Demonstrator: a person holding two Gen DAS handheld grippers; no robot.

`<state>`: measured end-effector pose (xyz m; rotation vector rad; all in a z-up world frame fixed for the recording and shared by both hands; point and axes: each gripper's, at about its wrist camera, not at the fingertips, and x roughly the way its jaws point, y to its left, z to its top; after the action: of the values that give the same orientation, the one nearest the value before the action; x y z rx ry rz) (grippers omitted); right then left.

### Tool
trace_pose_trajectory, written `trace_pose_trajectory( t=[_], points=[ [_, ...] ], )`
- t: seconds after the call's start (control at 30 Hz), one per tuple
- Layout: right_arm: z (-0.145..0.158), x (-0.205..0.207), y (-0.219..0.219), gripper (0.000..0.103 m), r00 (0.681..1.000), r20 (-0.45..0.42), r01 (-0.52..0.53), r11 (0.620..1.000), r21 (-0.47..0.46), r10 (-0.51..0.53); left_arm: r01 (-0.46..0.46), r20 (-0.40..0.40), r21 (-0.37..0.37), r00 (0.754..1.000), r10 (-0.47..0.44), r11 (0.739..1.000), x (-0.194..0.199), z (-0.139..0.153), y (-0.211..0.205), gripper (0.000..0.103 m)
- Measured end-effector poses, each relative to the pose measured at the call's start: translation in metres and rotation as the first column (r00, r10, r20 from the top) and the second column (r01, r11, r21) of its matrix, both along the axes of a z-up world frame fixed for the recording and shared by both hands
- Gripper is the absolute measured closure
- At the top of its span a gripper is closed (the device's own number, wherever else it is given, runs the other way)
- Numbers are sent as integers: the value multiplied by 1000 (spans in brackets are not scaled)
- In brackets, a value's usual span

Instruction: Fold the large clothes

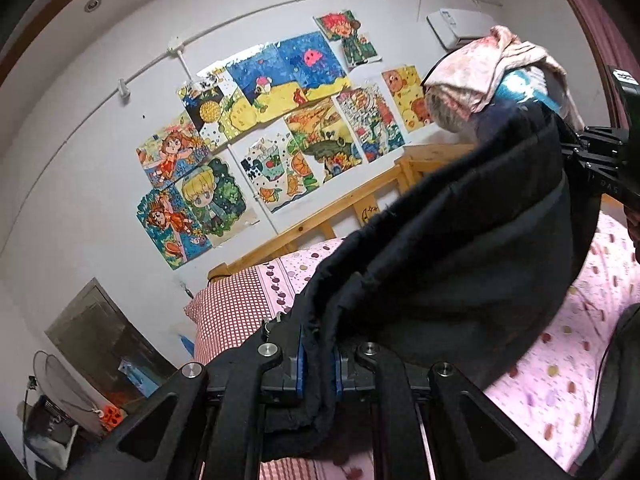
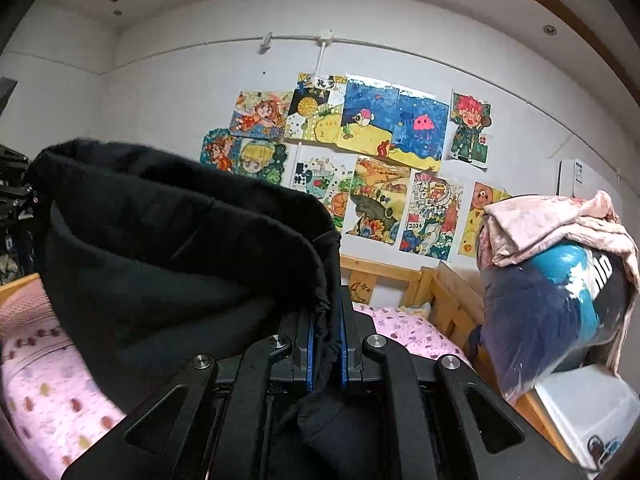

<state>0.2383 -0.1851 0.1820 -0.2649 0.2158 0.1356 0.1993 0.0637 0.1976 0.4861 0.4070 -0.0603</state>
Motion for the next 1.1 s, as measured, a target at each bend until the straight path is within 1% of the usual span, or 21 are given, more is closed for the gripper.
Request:
trace_pose_trajectory(
  t=[0.1,0.27,0.5,0.7,0.83,0.9,1.1],
  points=[
    [-3,31,8,95,1000,-3,19,1000,-19,-19,-17,-17,6,1000,17,1000,32,-5,0,93],
    [-16,80,12,95,999,-26,44,999,-14,-45,-44,-44,15,998,45,999,78,-20,0,92],
    [-42,126,15,95,996,-56,69,998,-6,-70,-62,-91,-33,994,59,998,128,-41,4,92],
    [-67,155,15,95,992,-78,99,995,-7,-99,-78,-115,-44,991,72,996,161,-62,6,92],
    [-84,162,26,95,989,-39,138,990,-43,-139,-93,-119,-44,989,87,995,179,-78,9,91],
    [-93,167,30,95,987,-34,153,987,-53,-155,-95,-129,-42,988,89,995,186,-87,10,91],
    [-110,186,35,94,982,-75,172,984,-54,-176,-103,-164,-51,982,94,993,209,-107,13,91]
  ],
)
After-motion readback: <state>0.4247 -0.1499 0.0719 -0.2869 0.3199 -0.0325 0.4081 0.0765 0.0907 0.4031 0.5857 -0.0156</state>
